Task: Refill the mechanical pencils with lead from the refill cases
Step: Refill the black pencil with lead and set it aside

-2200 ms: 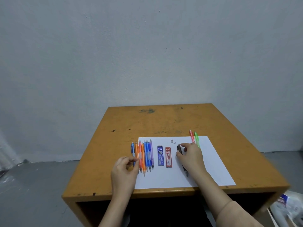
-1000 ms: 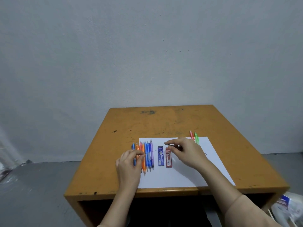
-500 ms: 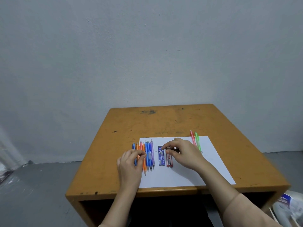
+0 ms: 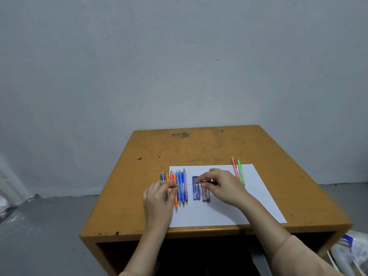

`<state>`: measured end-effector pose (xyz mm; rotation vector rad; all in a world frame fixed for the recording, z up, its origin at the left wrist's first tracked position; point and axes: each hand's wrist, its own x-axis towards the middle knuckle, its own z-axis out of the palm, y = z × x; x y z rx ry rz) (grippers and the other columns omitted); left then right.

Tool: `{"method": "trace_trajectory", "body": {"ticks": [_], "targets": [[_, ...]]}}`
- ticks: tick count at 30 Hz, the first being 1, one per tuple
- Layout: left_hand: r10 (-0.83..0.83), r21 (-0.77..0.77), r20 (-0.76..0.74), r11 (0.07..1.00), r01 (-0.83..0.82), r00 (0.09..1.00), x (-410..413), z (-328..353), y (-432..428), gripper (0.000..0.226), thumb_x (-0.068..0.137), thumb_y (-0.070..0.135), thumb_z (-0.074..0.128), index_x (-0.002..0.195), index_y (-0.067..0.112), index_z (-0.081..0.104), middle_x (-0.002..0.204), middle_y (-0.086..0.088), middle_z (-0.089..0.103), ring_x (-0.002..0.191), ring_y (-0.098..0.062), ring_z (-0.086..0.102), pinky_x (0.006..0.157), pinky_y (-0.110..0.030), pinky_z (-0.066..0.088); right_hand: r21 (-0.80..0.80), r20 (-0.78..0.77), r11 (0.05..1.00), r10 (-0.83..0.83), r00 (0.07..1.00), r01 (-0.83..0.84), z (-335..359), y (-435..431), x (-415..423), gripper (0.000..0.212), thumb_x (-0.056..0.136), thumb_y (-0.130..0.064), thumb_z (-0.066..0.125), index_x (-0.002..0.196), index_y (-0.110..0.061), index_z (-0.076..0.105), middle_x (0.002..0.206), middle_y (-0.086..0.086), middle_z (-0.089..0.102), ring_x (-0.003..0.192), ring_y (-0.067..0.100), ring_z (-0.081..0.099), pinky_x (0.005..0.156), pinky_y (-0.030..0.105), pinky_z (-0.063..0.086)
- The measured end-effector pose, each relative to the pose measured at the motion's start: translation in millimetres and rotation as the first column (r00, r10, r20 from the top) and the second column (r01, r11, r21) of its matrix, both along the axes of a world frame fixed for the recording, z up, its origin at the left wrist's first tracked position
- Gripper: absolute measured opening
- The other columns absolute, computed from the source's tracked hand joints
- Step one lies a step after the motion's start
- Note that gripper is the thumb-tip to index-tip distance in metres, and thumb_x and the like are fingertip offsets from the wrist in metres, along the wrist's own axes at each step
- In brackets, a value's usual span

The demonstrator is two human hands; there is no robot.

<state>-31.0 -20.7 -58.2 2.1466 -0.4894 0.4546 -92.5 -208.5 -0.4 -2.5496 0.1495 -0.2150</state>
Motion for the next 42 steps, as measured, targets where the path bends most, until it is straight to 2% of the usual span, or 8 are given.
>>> {"method": "trace_trajectory", "body": {"ticks": [3,7,12,16,21,28,33,42], "targets": [[-0.001,0.007,0.044,1.000,0.001,0.999,0.6,-2.0,-0.1,0.010,0.081,0.026,0.073,0.090,0.023,0.070,0.091,0.017,0.059,0.089,0.001,0.052,0.083,-0.031,0.038,-0.001,0.004,1.000,0.000,1.000,0.000,-0.5,0.2,-0.6,0.017,0.093,-0.033,0.058,0.105,-0.040,0.069,0.093,-0.015,0.057,0.083,0.006,0.053,0.069,0.029,0.048],[-0.004,0.008,0.059,1.000,0.004,0.998,0.3,-1.6,-0.9,0.012,0.080,0.025,0.074,0.090,0.022,0.070,0.090,0.021,0.055,0.089,0.000,0.054,0.084,-0.029,0.038,-0.015,0.001,1.000,0.008,1.000,-0.008,-0.3,1.8,-0.9,0.018,0.093,-0.033,0.058,0.105,-0.039,0.069,0.090,-0.014,0.055,0.079,0.003,0.050,0.062,0.022,0.039],[0.003,0.017,0.088,1.000,-0.005,0.996,-0.6,-1.3,-0.3,0.011,0.080,0.023,0.074,0.090,0.022,0.070,0.088,0.022,0.053,0.087,0.000,0.053,0.083,-0.030,0.038,-0.034,-0.013,0.999,0.008,1.000,-0.008,0.2,3.3,-1.4,0.018,0.093,-0.033,0.058,0.106,-0.039,0.068,0.092,-0.011,0.056,0.083,0.006,0.052,0.064,0.022,0.041],[0.022,0.035,0.139,0.999,-0.027,0.990,-0.5,-1.5,-1.1,0.012,0.077,0.019,0.077,0.087,0.022,0.070,0.086,0.015,0.061,0.084,-0.001,0.052,0.080,-0.031,0.036,-0.048,-0.019,0.999,0.009,1.000,-0.010,1.1,4.1,-1.1,0.018,0.093,-0.034,0.058,0.106,-0.039,0.068,0.092,-0.010,0.056,0.085,0.007,0.053,0.066,0.024,0.044],[0.035,0.081,0.217,0.995,-0.054,0.975,-0.7,-3.3,-1.0,0.017,0.072,0.018,0.082,0.084,0.022,0.070,0.084,0.010,0.065,0.081,-0.007,0.058,0.077,-0.031,0.037,-0.070,-0.026,0.997,0.013,1.000,-0.015,1.7,3.7,-1.4,0.019,0.093,-0.034,0.058,0.108,-0.039,0.068,0.093,-0.009,0.056,0.083,0.006,0.052,0.064,0.023,0.040],[0.039,0.104,0.235,0.992,-0.065,0.971,-0.2,-4.2,-1.9,0.020,0.070,0.020,0.083,0.085,0.021,0.070,0.084,0.009,0.066,0.081,-0.007,0.059,0.077,-0.030,0.036,-0.114,-0.028,0.993,0.007,1.000,-0.010,1.4,3.8,-1.9,0.021,0.093,-0.037,0.057,0.111,-0.040,0.067,0.093,-0.009,0.056,0.081,0.006,0.050,0.057,0.021,0.034],[0.025,0.098,0.252,0.994,-0.052,0.967,-0.5,-4.5,-1.5,0.020,0.070,0.019,0.083,0.085,0.019,0.070,0.085,0.007,0.067,0.082,-0.008,0.060,0.076,-0.030,0.036,-0.125,-0.028,0.992,-0.003,1.000,0.000,-1.6,2.4,-1.4,0.023,0.092,-0.038,0.058,0.113,-0.039,0.065,0.095,-0.011,0.057,0.086,0.006,0.052,0.059,0.022,0.035],[0.010,0.117,0.281,0.992,-0.044,0.960,0.2,-5.2,-1.4,0.019,0.070,0.020,0.083,0.085,0.020,0.070,0.085,0.008,0.067,0.083,-0.007,0.060,0.076,-0.028,0.036,-0.080,0.001,0.997,-0.025,1.000,0.025,-4.0,-2.1,-0.5,0.021,0.089,-0.039,0.060,0.108,-0.035,0.069,0.093,-0.015,0.059,0.083,0.005,0.054,0.073,0.030,0.049]]}}
